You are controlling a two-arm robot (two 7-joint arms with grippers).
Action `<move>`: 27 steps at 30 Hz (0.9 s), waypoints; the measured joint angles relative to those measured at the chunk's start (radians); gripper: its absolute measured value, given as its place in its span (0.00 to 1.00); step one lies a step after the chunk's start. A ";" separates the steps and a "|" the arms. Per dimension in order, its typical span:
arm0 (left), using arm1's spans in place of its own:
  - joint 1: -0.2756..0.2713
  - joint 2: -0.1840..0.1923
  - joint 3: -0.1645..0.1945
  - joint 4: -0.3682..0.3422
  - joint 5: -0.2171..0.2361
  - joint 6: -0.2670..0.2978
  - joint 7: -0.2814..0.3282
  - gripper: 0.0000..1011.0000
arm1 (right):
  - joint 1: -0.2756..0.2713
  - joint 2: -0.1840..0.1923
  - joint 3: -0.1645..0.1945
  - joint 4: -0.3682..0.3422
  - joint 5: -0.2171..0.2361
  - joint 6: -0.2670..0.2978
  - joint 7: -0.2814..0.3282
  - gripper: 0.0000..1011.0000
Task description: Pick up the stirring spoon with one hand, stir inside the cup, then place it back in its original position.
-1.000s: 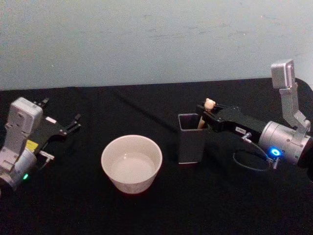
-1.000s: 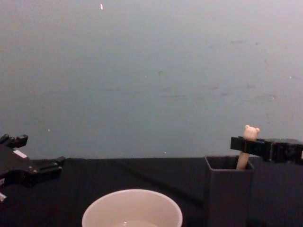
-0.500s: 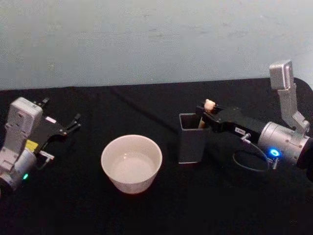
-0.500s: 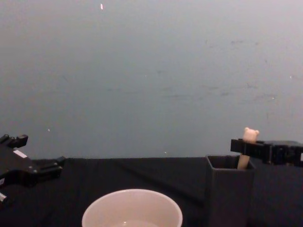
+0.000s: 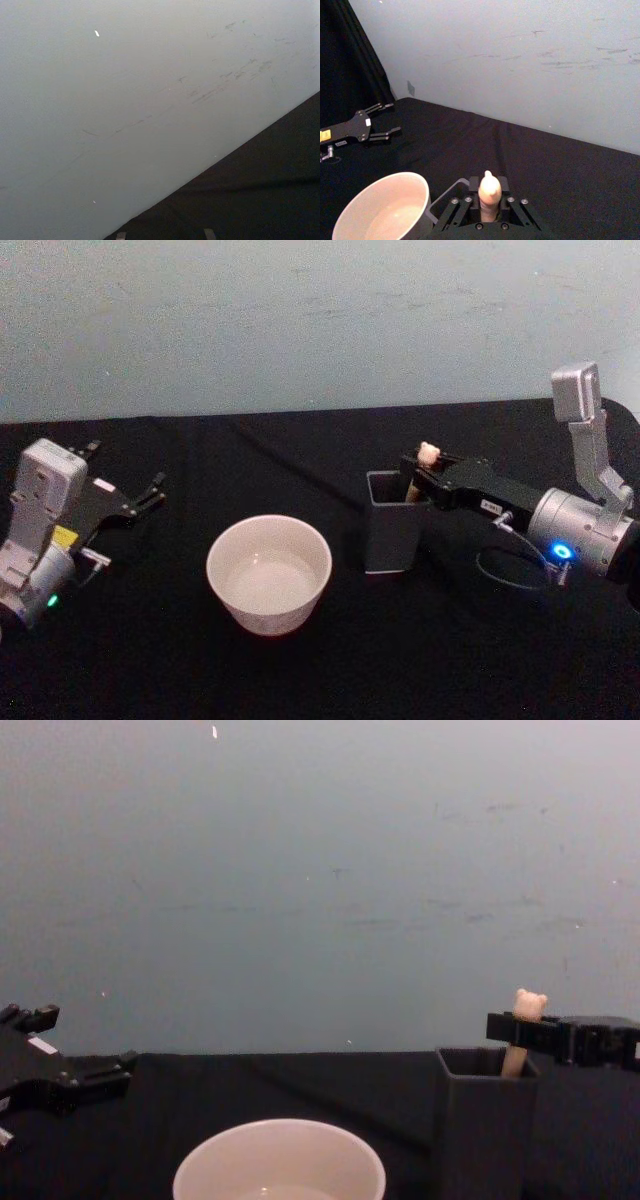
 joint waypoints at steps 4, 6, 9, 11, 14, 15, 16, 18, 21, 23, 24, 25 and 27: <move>0.000 0.000 0.000 0.000 0.000 0.000 0.000 0.99 | 0.000 0.000 0.000 0.000 0.000 0.000 0.000 0.33; 0.000 0.000 0.000 0.000 0.000 0.000 0.000 0.99 | 0.000 0.000 0.000 0.000 0.001 0.000 0.000 0.38; 0.000 0.000 0.000 0.000 0.000 0.000 0.000 0.99 | 0.000 0.000 0.000 -0.001 0.001 -0.001 0.000 0.48; 0.000 0.000 0.000 0.000 0.000 0.000 0.000 0.99 | 0.000 0.000 0.000 -0.001 0.001 -0.001 0.000 0.53; 0.000 0.000 0.000 0.000 0.000 0.000 0.000 0.99 | 0.000 0.000 0.000 -0.001 0.001 -0.001 0.001 0.64; 0.000 0.000 0.000 0.000 0.000 0.000 0.000 0.99 | 0.000 0.000 0.000 -0.001 0.001 -0.001 0.001 0.68; 0.000 0.000 0.000 0.000 0.000 0.000 0.000 0.99 | 0.000 0.000 0.000 -0.001 0.002 -0.001 0.001 0.72; 0.000 0.000 0.000 0.000 0.000 0.000 0.000 0.99 | 0.000 0.000 0.000 -0.001 0.002 -0.001 0.001 0.75; 0.000 0.000 0.000 0.000 0.000 0.000 0.000 0.99 | 0.000 0.000 0.000 -0.001 0.002 -0.001 0.001 0.85; 0.000 0.000 0.000 0.000 0.000 0.000 0.000 0.99 | 0.000 0.000 0.000 -0.001 0.002 -0.001 0.001 0.91; 0.000 0.000 0.000 0.000 0.000 0.000 0.000 0.99 | 0.000 0.000 0.000 -0.001 0.002 -0.001 0.001 0.93; 0.000 0.000 0.000 0.000 0.000 0.000 0.000 0.99 | 0.000 0.000 0.001 -0.001 0.001 -0.003 0.001 0.97; 0.000 0.000 0.000 0.000 0.000 0.000 0.000 0.99 | -0.002 -0.002 0.006 -0.002 0.000 -0.010 -0.001 0.99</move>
